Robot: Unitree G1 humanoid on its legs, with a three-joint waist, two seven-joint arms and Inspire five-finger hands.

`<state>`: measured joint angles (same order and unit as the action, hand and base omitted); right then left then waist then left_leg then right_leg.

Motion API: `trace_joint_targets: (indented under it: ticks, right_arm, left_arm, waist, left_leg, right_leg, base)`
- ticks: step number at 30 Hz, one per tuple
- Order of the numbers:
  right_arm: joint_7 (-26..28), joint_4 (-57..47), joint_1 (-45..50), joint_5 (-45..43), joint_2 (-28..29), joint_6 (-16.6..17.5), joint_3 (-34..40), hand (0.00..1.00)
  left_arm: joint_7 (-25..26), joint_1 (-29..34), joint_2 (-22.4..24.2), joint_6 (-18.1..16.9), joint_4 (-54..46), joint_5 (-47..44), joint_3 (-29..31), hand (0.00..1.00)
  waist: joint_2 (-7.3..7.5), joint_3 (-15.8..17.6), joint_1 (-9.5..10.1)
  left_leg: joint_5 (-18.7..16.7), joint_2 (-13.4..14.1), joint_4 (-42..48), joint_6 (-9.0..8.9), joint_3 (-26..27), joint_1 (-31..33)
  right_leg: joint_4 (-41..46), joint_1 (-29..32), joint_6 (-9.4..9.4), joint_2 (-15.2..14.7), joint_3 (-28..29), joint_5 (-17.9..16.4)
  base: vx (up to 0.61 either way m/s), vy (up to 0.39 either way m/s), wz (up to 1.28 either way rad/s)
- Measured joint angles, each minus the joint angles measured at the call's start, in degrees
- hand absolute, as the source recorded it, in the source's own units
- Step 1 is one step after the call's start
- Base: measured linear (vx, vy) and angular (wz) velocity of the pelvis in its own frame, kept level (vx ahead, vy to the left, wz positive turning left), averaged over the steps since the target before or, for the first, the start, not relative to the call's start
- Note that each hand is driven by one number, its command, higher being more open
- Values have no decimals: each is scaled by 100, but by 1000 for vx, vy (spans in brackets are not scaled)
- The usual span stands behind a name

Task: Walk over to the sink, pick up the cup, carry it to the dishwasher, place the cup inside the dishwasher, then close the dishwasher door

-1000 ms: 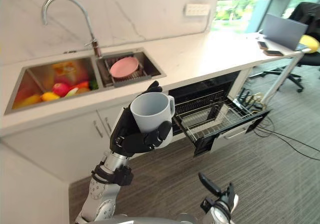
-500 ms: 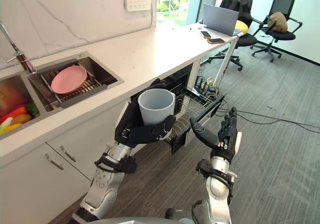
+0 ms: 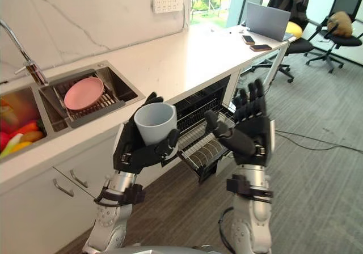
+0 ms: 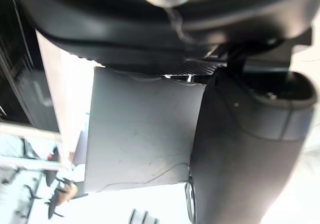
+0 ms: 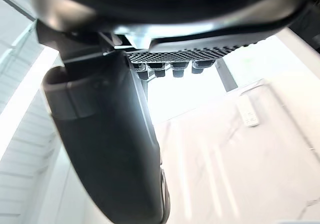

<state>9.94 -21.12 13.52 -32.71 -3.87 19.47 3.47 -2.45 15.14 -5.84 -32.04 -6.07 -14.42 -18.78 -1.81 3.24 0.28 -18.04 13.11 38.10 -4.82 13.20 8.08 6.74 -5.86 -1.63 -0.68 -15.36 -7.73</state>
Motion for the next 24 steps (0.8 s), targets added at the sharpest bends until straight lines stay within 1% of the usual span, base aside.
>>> trace_joint_targets:
  ticks: [1,2,3,4,5,6,7,8,9,10,12,17,19,24]
  right_arm:
    - [88,6,-3,-62,-65,-14,61,100]
    - [119,33,6,-85,-94,-49,63,100]
    - [134,94,25,-85,-86,-158,4,100]
    - [123,116,25,-73,-64,-187,-22,100]
    - [104,188,-22,-46,-57,-198,-21,100]
    - [92,238,-69,-6,-60,-224,-12,100]
    - [60,372,-182,98,-57,-356,-48,100]
    - [9,370,-169,144,-54,-385,-97,100]
    - [-11,365,-169,143,-34,-385,-146,100]
    - [-7,357,-160,139,39,-389,-155,100]
    - [-18,354,-164,136,34,-413,-120,100]
    - [-5,350,-166,129,39,-679,7,100]
    - [10,314,-188,133,32,-861,13,100]
    - [78,206,-271,137,36,-1221,-163,100]
  left_arm:
    - [-5,-3,25,-24,-15,105,36,0]
    - [-6,-10,31,-46,-17,154,53,0]
    - [-4,-23,-2,-85,-15,229,88,0]
    - [1,-76,-22,-85,-15,271,93,0]
    - [34,-246,-26,-86,-15,405,86,0]
    - [82,-294,-31,-84,-15,457,81,0]
    - [205,-343,-46,-78,-6,462,92,0]
    - [256,-374,-48,-82,6,463,105,0]
    - [285,-393,-54,-85,6,453,158,0]
    - [334,-464,-71,-84,74,448,251,0]
    - [355,-472,-54,-83,128,449,271,0]
    - [370,-476,-40,-67,145,724,252,0]
    - [471,-477,-40,-61,145,1018,236,0]
    - [654,-479,-42,-20,145,1267,-19,0]
  waist:
    - [-5,-7,5]
    - [3,-5,16]
    - [56,-28,14]
    - [41,-64,-37]
    - [67,-68,-75]
    - [66,-69,-78]
    - [5,-58,-112]
    - [52,-93,-114]
    - [140,-146,-114]
    - [244,-205,-182]
    - [222,-230,-186]
    - [226,-226,-217]
    - [226,-225,-252]
    - [226,-225,-240]
  left_leg:
    - [207,-192,-1205,69,137,-3]
    - [691,-292,-1543,216,141,-39]
    - [1122,-511,-2057,313,194,-257]
    - [1235,-636,-2310,359,187,-366]
    - [1383,-790,-2729,472,170,-539]
    - [1419,-812,-2856,492,166,-621]
    - [1491,-747,-3154,495,143,-892]
    - [1497,-764,-3275,484,117,-1011]
    - [1490,-822,-3312,472,104,-1027]
    - [1469,-913,-3360,423,-22,-1038]
    - [1477,-895,-3460,384,-65,-1061]
    - [1479,-914,-3617,350,-51,-1095]
    - [1478,-951,-3645,351,-58,-1098]
    - [1448,-1026,-3623,406,-114,-1073]
  right_leg:
    - [3,-40,138,-94,-16,-3]
    - [20,-69,184,-145,1,-20]
    - [-7,-152,271,-266,69,-15]
    - [3,-148,290,-340,60,-14]
    - [60,-110,295,-413,49,-11]
    - [170,-77,300,-433,51,-14]
    - [640,134,325,-445,117,-221]
    - [145,50,369,-440,158,-210]
    - [-188,44,374,-476,163,-2]
    - [-311,37,550,-598,106,279]
    - [-398,-16,547,-567,61,280]
    - [-486,-10,597,-557,18,311]
    - [-524,-21,680,-590,-41,363]
    - [-552,-33,831,-666,-101,492]
  base:
    - [232,89,-15]
    - [282,121,-16]
    - [252,106,-5]
    - [356,150,18]
    - [258,114,29]
    - [268,122,25]
    - [156,65,11]
    - [148,33,11]
    - [136,-43,33]
    - [178,-76,37]
    - [173,-57,21]
    - [92,4,-1]
    - [40,53,4]
    - [-9,61,5]
